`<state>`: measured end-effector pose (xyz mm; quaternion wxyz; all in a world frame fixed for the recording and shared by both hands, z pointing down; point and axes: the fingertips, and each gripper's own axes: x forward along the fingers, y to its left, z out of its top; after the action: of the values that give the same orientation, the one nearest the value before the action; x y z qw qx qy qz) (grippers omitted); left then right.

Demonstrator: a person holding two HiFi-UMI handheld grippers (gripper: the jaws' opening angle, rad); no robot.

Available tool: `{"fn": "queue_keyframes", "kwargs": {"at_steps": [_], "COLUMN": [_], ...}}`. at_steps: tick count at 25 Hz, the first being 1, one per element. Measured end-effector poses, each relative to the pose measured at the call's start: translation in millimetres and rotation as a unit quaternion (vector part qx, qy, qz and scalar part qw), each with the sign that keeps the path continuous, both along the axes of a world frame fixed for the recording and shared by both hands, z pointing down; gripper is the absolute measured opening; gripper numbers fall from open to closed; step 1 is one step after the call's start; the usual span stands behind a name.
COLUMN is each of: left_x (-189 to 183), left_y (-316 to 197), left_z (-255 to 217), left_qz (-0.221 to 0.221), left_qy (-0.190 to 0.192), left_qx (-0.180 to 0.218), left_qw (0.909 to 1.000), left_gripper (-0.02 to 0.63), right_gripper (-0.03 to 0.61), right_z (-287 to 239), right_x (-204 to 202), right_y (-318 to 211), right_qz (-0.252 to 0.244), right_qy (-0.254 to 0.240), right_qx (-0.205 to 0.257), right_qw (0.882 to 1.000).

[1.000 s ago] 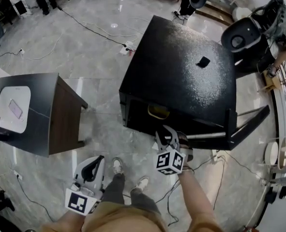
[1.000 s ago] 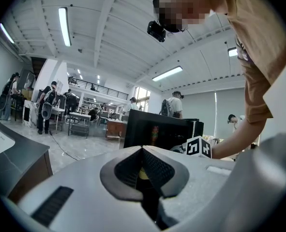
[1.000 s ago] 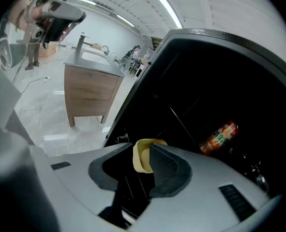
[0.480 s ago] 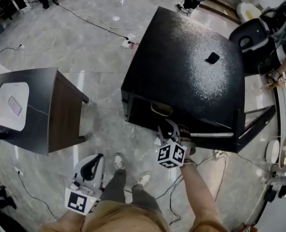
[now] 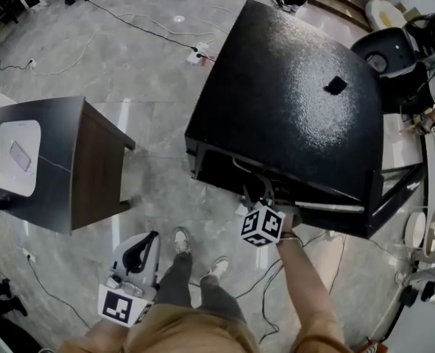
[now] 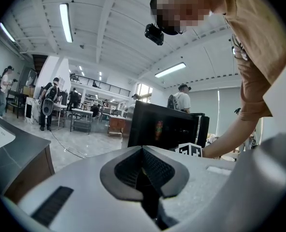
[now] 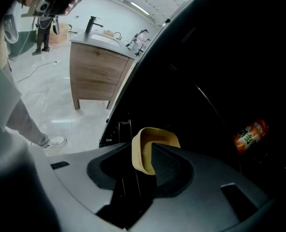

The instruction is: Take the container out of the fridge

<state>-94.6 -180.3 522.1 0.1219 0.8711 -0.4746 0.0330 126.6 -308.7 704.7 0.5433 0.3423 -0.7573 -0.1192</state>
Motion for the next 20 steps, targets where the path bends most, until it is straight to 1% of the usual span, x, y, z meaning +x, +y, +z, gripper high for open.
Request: {"fn": "queue_keyframes", "kwargs": {"at_steps": [5, 10, 13, 16, 20], "left_x": [-1.9, -3.9, -4.4, -3.8, -4.6], "left_y": [-3.5, -5.8, -9.4, -10.3, -14.8], "left_z": [4.9, 13.0, 14.4, 21.2, 24.1], "left_qz": [-0.005, -0.004, -0.007, -0.004, -0.008], "left_qy": [0.005, -0.001, 0.004, -0.001, 0.003], "left_qx": [-0.001, -0.015, -0.012, -0.023, -0.016], "left_qw": [1.0000, 0.9999, 0.9999, 0.9997, 0.9998], "left_gripper": [0.002, 0.002, 0.002, 0.002, 0.002], "right_gripper": [0.130, 0.132, 0.138, 0.143, 0.144], "right_z": [15.3, 27.5, 35.1, 40.6, 44.3], "right_x": [0.0, 1.6, 3.4, 4.6, 3.6], "right_y": [-6.4, -9.3, -11.6, -15.4, -20.8], "right_qz": [-0.005, -0.009, -0.008, -0.008, -0.013], "right_qy": [0.013, 0.025, 0.029, 0.033, 0.039], "right_qx": [-0.013, -0.022, -0.029, -0.033, -0.034], "right_qw": [1.000, 0.999, 0.999, 0.999, 0.999]}}
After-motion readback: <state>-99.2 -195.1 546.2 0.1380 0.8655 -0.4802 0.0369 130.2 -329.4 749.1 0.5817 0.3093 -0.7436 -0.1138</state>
